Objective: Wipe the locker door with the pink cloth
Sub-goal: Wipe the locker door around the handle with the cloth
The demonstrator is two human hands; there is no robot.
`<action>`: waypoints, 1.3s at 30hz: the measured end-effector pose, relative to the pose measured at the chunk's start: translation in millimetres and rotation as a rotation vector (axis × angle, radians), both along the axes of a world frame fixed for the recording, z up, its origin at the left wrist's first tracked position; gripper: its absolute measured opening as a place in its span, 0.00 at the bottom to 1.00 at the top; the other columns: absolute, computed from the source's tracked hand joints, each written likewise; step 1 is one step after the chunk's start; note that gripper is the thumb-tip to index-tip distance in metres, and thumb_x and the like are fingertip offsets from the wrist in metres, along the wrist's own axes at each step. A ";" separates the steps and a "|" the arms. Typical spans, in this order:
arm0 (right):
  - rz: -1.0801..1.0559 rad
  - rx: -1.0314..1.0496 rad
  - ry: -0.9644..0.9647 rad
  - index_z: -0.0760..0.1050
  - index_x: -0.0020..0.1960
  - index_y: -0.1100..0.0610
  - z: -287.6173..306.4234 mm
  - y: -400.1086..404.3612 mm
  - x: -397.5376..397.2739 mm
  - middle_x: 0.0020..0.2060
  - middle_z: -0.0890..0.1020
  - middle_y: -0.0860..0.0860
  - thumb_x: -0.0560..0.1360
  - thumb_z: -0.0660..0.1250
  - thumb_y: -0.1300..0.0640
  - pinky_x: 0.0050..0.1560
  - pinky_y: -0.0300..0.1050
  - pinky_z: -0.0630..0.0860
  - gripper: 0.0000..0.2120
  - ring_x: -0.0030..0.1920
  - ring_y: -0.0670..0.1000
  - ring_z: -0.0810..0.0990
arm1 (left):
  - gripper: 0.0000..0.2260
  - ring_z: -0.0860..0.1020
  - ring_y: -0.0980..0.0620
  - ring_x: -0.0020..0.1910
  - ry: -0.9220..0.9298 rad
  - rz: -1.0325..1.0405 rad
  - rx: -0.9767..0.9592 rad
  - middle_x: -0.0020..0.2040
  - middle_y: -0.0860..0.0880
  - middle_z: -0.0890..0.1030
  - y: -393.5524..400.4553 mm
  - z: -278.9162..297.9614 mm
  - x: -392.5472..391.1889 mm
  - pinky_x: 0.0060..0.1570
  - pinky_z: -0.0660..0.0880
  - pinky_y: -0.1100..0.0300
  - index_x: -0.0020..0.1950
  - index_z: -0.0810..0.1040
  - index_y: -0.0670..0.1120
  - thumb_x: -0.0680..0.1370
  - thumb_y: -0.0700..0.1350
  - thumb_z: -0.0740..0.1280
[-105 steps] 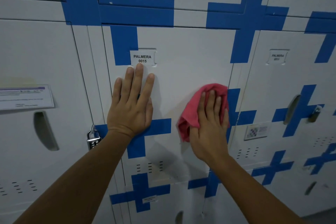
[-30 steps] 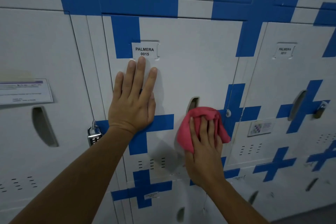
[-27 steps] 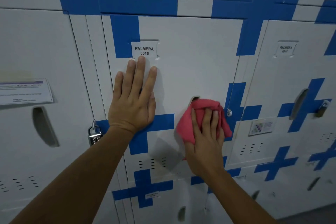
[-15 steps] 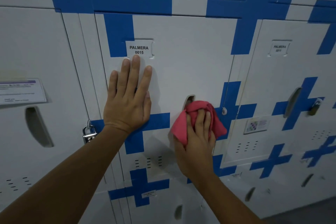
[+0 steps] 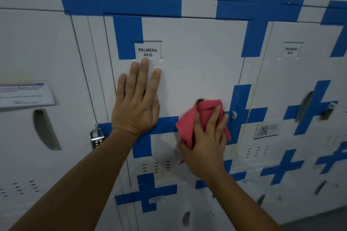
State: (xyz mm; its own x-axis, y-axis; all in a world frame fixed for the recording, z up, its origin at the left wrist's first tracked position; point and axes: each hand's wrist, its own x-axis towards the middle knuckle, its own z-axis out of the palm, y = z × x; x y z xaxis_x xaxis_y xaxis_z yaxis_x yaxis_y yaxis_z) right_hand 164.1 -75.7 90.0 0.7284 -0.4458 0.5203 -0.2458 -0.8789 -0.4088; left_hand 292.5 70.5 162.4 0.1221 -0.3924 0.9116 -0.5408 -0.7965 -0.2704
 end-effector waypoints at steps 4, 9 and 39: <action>-0.067 -0.042 -0.083 0.37 0.80 0.47 10.0 2.1 8.8 0.77 0.29 0.56 0.75 0.61 0.35 0.76 0.64 0.44 0.46 0.78 0.61 0.31 | 0.30 0.46 0.40 0.81 -0.006 -0.005 -0.002 0.81 0.38 0.52 0.9 0.4 0.3 0.79 0.43 0.44 0.82 0.49 0.44 0.82 0.49 0.54; -0.152 -0.219 -0.050 0.48 0.82 0.50 -8.0 -8.3 6.7 0.80 0.46 0.61 0.77 0.55 0.31 0.74 0.65 0.54 0.41 0.79 0.64 0.43 | 0.30 0.47 0.40 0.81 -0.016 0.000 -0.001 0.81 0.38 0.52 0.2 0.7 0.0 0.79 0.42 0.44 0.82 0.49 0.44 0.82 0.49 0.55; -0.039 -0.032 -0.122 0.39 0.81 0.54 -19.1 14.9 1.5 0.80 0.41 0.57 0.80 0.56 0.36 0.77 0.61 0.50 0.42 0.79 0.59 0.43 | 0.31 0.44 0.41 0.81 0.003 0.011 -0.004 0.81 0.40 0.47 -0.6 -0.7 -1.0 0.79 0.42 0.45 0.82 0.49 0.45 0.81 0.50 0.54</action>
State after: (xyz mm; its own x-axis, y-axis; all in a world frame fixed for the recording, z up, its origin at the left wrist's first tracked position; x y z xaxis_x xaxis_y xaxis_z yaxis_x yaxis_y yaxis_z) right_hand 165.7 -60.8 71.0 0.6416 -0.4540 0.6183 -0.2299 -0.8828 -0.4097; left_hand 291.5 70.0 161.7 0.1295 -0.3876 0.9127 -0.5331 -0.8033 -0.2655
